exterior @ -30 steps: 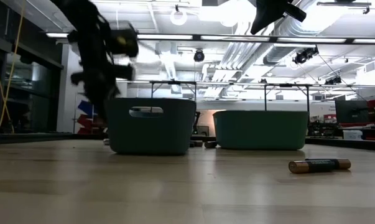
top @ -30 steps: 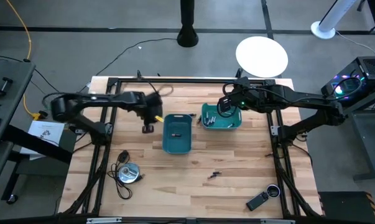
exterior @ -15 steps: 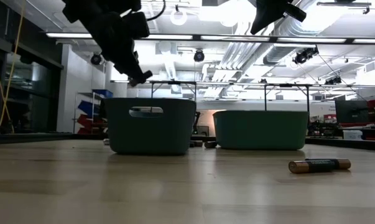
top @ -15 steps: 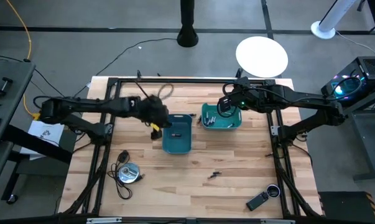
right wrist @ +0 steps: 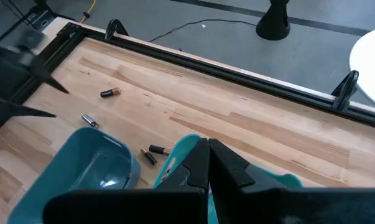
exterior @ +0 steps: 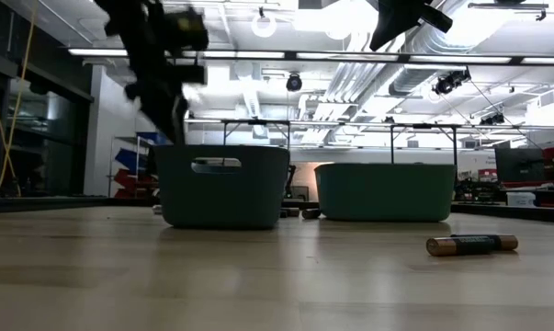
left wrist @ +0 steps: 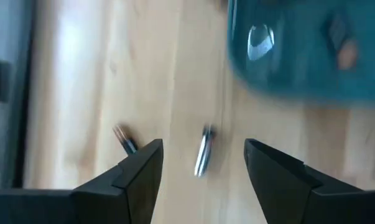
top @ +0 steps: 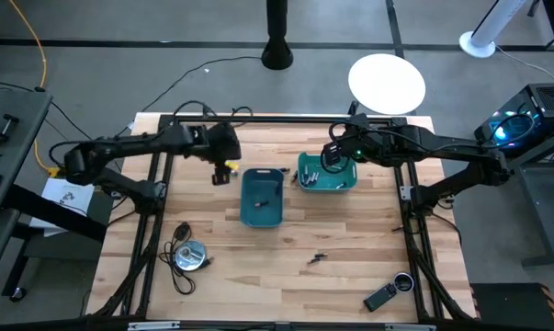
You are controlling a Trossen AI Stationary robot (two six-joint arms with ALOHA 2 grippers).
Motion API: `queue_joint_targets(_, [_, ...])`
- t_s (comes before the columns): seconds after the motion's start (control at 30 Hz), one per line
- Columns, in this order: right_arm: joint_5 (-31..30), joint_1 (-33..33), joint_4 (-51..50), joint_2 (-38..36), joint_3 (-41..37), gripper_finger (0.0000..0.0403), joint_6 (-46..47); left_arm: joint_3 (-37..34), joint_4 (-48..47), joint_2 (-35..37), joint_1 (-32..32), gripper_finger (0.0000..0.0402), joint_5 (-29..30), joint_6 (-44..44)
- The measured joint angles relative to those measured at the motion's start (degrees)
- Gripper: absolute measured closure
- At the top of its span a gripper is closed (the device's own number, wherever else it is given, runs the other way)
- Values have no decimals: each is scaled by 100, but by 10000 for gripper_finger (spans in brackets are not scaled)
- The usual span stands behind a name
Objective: Sort batteries
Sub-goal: Put the silver battery into the green bin
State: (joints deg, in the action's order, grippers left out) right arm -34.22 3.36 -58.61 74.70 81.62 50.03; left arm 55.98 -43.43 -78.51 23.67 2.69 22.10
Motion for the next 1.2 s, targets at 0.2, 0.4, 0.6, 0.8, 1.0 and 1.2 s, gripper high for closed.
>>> queue_joint_targets(0.2, [35, 0, -2, 0, 0, 403, 48, -249, -11, -877, 361, 196, -352, 1243])
queue_joint_targets(0.4, [37, 0, -2, 0, 0, 403, 50, -260, 350, -1702, 236, 198, -105, 1402])
queue_joint_targets(0.6, [39, 0, -2, 0, 0, 403, 50, -220, 625, -2188, 216, 225, 319, 897])
queue_joint_targets(0.8, [51, 0, -27, 0, 0, 403, -4, -256, 304, -1819, 220, 375, 360, 248])
queue_joint_targets(1.0, [188, -1, -211, -76, 0, 403, -55, -80, 819, -560, 375, 372, 1147, -394])
queue_joint_targets(1.2, [110, 0, -227, -230, 0, 403, -57, 329, 2166, 101, 229, 372, 537, -976])
